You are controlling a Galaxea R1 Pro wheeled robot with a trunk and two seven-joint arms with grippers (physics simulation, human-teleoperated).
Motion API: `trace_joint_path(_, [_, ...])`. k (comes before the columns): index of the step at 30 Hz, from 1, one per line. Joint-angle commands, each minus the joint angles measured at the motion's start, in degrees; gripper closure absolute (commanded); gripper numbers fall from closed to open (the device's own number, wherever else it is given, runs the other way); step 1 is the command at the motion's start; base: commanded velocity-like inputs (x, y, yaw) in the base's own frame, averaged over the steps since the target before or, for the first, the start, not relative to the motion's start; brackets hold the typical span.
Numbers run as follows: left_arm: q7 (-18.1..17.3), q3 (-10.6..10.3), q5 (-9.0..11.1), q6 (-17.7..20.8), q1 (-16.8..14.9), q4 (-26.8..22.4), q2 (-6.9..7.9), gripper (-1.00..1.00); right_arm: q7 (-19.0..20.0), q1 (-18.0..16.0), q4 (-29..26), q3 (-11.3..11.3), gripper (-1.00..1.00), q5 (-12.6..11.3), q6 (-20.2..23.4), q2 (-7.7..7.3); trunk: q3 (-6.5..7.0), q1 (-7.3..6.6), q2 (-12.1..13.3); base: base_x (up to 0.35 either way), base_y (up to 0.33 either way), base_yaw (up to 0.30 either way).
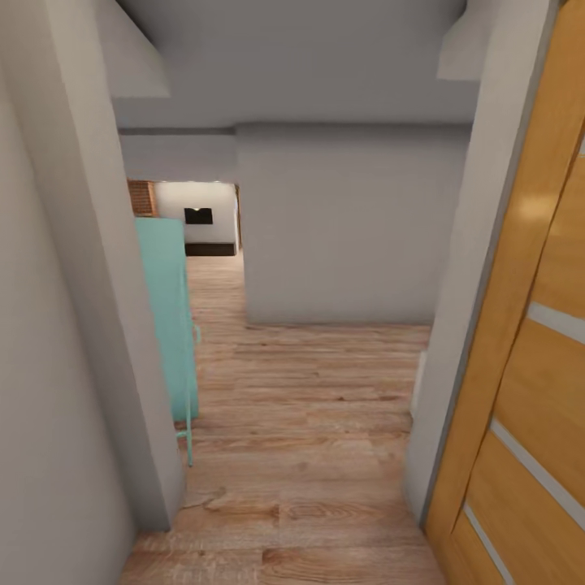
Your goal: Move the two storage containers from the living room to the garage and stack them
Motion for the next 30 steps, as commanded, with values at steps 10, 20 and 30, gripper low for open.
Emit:
trace_joint_path(10, [0.10,-0.26,0.37,-0.17,-0.04,0.03,-0.01,-1.00,0.05,-0.08,0.18,0.54,-1.00,-0.54,-0.18,-0.13,-0.08,0.04,-0.05,0.325,0.000,0.000])
trace_joint_path(20, [0.10,-0.26,0.37,-0.25,-0.07,0.03,-0.01,-1.00,0.07,-0.08,0.15,0.68,-1.00,-0.49,-0.03,-0.13,-0.08,0.04,-0.05,0.325,0.000,0.000])
trace_joint_path(30, [0.10,-0.26,0.37,-0.26,-0.05,0.03,-0.01,-1.00,-0.09,-0.08,0.15,0.68,-1.00,-0.53,-0.21,-0.13,-0.08,0.04,-0.05,0.325,0.000,0.000])
